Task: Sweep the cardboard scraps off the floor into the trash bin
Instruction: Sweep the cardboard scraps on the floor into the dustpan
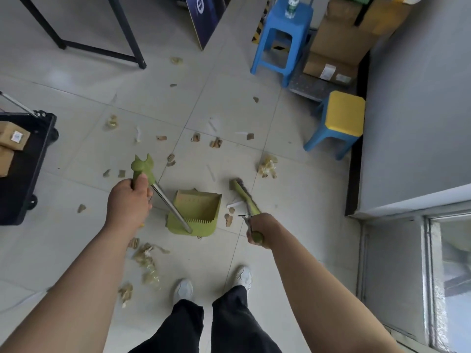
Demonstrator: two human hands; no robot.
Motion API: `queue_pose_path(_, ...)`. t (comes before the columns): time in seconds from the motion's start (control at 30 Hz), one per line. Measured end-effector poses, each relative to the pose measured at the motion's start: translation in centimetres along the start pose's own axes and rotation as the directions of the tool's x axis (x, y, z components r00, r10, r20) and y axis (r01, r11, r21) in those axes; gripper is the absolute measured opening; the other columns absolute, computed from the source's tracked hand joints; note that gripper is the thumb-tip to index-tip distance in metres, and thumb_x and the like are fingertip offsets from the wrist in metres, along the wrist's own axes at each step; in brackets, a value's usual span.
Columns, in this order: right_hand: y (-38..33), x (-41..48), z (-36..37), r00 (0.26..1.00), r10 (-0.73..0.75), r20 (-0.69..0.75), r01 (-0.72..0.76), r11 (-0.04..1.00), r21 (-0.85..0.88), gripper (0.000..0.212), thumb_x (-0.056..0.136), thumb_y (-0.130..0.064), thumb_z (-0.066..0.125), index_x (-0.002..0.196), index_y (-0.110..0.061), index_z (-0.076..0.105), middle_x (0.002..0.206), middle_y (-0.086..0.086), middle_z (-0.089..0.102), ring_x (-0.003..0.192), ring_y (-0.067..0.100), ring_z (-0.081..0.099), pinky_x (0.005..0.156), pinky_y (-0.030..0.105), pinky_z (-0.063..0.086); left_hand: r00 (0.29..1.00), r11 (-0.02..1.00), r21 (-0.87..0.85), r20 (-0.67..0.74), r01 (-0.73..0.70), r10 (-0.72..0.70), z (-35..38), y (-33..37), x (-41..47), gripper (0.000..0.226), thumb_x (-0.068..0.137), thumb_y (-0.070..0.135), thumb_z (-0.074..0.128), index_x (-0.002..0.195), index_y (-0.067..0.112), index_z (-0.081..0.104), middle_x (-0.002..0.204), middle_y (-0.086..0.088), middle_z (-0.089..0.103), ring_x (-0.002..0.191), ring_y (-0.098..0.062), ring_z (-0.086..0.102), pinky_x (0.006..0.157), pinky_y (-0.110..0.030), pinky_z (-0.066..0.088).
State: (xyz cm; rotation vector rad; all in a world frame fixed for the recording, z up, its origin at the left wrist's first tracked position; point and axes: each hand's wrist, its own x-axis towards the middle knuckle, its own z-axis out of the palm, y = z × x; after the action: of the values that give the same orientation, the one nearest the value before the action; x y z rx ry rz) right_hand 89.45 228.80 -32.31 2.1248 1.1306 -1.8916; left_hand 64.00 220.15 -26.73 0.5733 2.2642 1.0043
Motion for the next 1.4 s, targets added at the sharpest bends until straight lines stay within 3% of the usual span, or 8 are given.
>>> queue_pose_path(0.1,-0.1,0.2,-2.0,0.998,0.065,0.024,-0.069,0.961,0.268,0.024,0.094,0.001,0.044,0.075,-0.011,0.048,0.068,0.005,0.05,0.052,0.014,0.05,0.039,0.015,0.043,1.0,1.0,0.021,-0.007,0.004,-0.004,0.5,0.6,0.0,0.043,0.1,0.041,0.042,0.07,0.012,0.052,0.055,-0.006,0.051,0.045,-0.023,0.044,0.046,-0.024,0.034)
queue_pose_path(0.33,-0.5,-0.4,-6.6,0.998,0.049,-0.044,-0.034,0.958,0.284,0.028,0.089,0.006,0.036,0.071,0.001,0.056,0.058,0.011,0.047,0.029,0.017,0.043,0.033,0.015,0.036,0.999,0.998,0.046,-0.016,-0.047,0.048,2.3,2.7,-0.2,0.043,0.1,0.04,0.042,0.073,0.009,0.056,0.055,-0.008,0.054,0.045,-0.024,0.048,0.046,-0.026,0.033)
queue_pose_path(0.53,-1.9,2.3,-11.9,0.991,0.05,-0.122,-0.001,0.927,0.376,0.01,0.093,-0.009,0.047,0.091,-0.002,0.054,0.067,0.011,0.049,0.048,0.017,0.047,0.036,0.016,0.04,0.997,0.997,0.031,-0.033,-0.069,0.07,4.1,3.9,0.3,0.043,0.101,0.038,0.042,0.071,0.011,0.055,0.058,-0.008,0.054,0.051,-0.026,0.049,0.05,-0.028,0.036)
queue_pose_path(0.73,-3.0,3.0,-14.7,0.991,0.1,-0.084,-0.032,0.81,0.585,0.016,0.087,-0.007,0.028,0.078,-0.008,0.042,0.07,0.006,0.039,0.053,0.016,0.038,0.042,0.017,0.035,0.997,0.998,0.0,-0.057,-0.058,0.058,5.9,4.6,1.2,0.042,0.098,0.039,0.042,0.068,0.013,0.055,0.059,-0.008,0.055,0.052,-0.027,0.05,0.053,-0.029,0.039)
queue_pose_path(0.83,-3.5,3.1,-15.4,0.995,0.076,-0.068,-0.021,0.807,0.59,0.016,0.084,-0.018,0.027,0.076,-0.009,0.037,0.071,0.006,0.036,0.053,0.017,0.035,0.051,0.02,0.029,0.997,0.999,-0.013,-0.057,-0.046,0.045,6.7,4.8,1.6,0.042,0.098,0.041,0.042,0.068,0.014,0.055,0.056,-0.006,0.054,0.047,-0.025,0.049,0.048,-0.026,0.036)
queue_pose_path(1.07,-4.9,3.9,-16.4,0.997,0.081,-0.003,-0.065,0.819,0.571,0.058,0.086,-0.062,0.046,0.099,-0.006,0.043,0.079,0.01,0.042,0.039,0.017,0.042,0.037,0.017,0.037,0.999,0.999,-0.035,-0.015,-0.031,0.031,8.2,6.0,3.0,0.044,0.098,0.042,0.042,0.067,0.013,0.055,0.056,-0.006,0.053,0.044,-0.023,0.046,0.044,-0.023,0.034)
queue_pose_path(1.27,-4.3,5.5,-15.0,0.987,0.122,-0.108,-0.058,0.882,0.468,0.016,0.094,-0.016,0.057,0.087,-0.001,0.058,0.05,0.007,0.055,0.032,0.014,0.044,0.035,0.017,0.038,0.998,0.999,-0.018,0.039,-0.042,0.043,8.6,7.9,4.9,0.043,0.099,0.039,0.042,0.07,0.011,0.055,0.056,-0.004,0.053,0.045,-0.022,0.047,0.043,-0.023,0.034)
queue_pose_path(1.4,-5.1,6.9,-14.4,0.971,0.146,-0.19,-0.059,0.914,0.402,0.011,0.088,0.0,0.058,0.095,0.003,0.066,0.06,0.012,0.051,0.032,0.016,0.047,0.035,0.017,0.04,0.997,0.999,-0.002,0.054,-0.051,0.051,8.1,9.1,6.8,0.043,0.099,0.039,0.042,0.068,0.011,0.054,0.053,-0.006,0.051,0.044,-0.024,0.046,0.044,-0.022,0.033)
